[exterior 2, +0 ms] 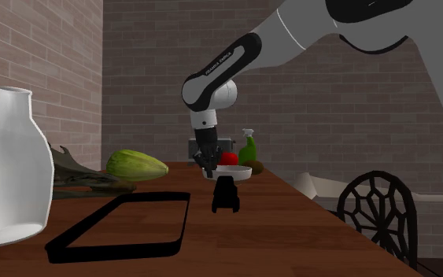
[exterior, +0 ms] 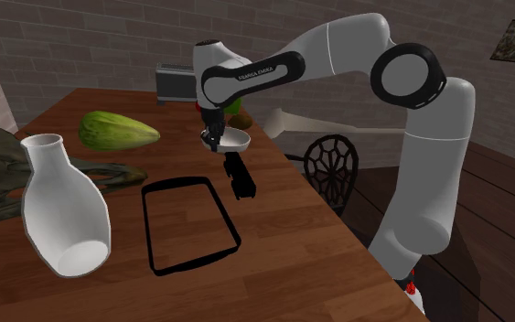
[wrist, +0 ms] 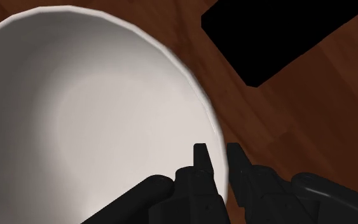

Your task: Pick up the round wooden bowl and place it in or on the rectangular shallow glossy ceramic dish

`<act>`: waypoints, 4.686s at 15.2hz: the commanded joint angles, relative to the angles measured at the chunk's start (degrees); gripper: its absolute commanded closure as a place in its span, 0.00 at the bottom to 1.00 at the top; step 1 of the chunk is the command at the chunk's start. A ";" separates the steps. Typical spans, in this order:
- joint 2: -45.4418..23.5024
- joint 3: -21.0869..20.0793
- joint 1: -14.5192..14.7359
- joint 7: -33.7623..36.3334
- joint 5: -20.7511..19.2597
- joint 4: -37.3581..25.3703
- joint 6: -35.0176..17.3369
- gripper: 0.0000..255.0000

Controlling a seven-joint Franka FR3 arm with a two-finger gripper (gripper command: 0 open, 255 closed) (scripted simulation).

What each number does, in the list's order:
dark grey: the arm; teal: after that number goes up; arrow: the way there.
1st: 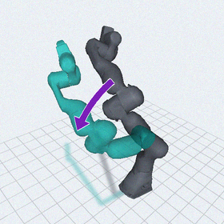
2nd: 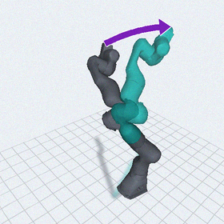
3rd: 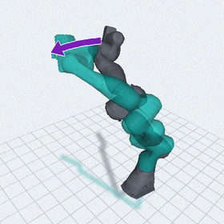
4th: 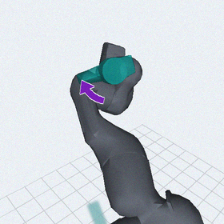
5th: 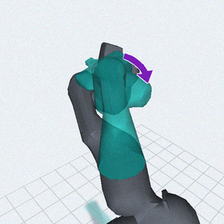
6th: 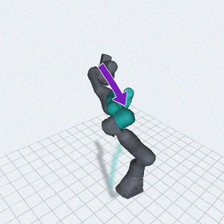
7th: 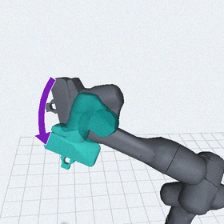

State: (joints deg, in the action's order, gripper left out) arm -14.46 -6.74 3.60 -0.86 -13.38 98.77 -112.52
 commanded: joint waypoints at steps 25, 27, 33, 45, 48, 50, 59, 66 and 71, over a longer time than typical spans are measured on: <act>3.25 -1.72 2.57 0.43 1.07 -13.36 17.03 1.00; 4.40 -2.71 3.97 2.80 1.12 -12.12 17.41 1.00; 6.47 -5.89 8.27 10.09 1.31 -10.35 19.10 1.00; 4.07 -12.63 17.79 25.43 0.81 -15.19 24.62 1.00; 1.99 -14.24 20.55 29.36 0.22 -18.30 26.51 1.00; 0.24 -15.23 22.58 31.98 -0.32 -20.87 27.92 1.00; -2.95 -16.81 26.32 37.45 -1.27 -21.74 26.75 1.00; -2.12 -16.70 25.58 38.12 -0.99 -15.18 21.03 1.00; -2.04 -16.60 25.25 38.66 -1.04 -11.22 17.20 1.00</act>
State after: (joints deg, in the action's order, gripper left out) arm -16.67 -23.35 28.97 37.71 -14.44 86.58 -94.46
